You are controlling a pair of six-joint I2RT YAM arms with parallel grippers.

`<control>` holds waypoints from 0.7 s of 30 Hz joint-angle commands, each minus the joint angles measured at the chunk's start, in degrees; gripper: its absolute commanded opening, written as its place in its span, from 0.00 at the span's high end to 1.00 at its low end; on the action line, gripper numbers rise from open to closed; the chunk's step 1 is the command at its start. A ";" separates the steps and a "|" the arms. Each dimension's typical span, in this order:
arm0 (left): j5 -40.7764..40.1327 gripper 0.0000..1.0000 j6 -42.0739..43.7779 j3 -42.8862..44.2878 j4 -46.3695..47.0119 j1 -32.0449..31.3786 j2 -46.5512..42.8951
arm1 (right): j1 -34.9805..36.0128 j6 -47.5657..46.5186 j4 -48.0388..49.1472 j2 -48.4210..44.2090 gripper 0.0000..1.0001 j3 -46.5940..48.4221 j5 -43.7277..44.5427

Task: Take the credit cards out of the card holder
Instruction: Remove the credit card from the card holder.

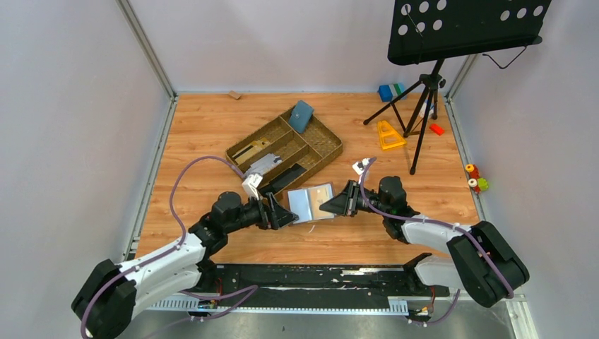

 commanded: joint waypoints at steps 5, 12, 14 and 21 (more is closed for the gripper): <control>3.99 0.00 -3.71 2.27 19.66 0.28 8.77 | 0.30 2.68 7.91 1.81 1.00 0.72 -2.32; 5.98 0.01 -5.02 3.55 25.82 0.29 11.97 | 0.50 2.98 8.78 2.75 1.00 0.65 -2.39; 5.98 0.02 -4.91 3.65 26.10 0.29 11.96 | 0.51 2.56 8.17 2.48 1.00 0.67 -2.22; 7.35 0.19 -6.65 4.18 28.93 0.29 14.31 | 0.48 2.43 7.70 1.87 1.00 1.15 -2.57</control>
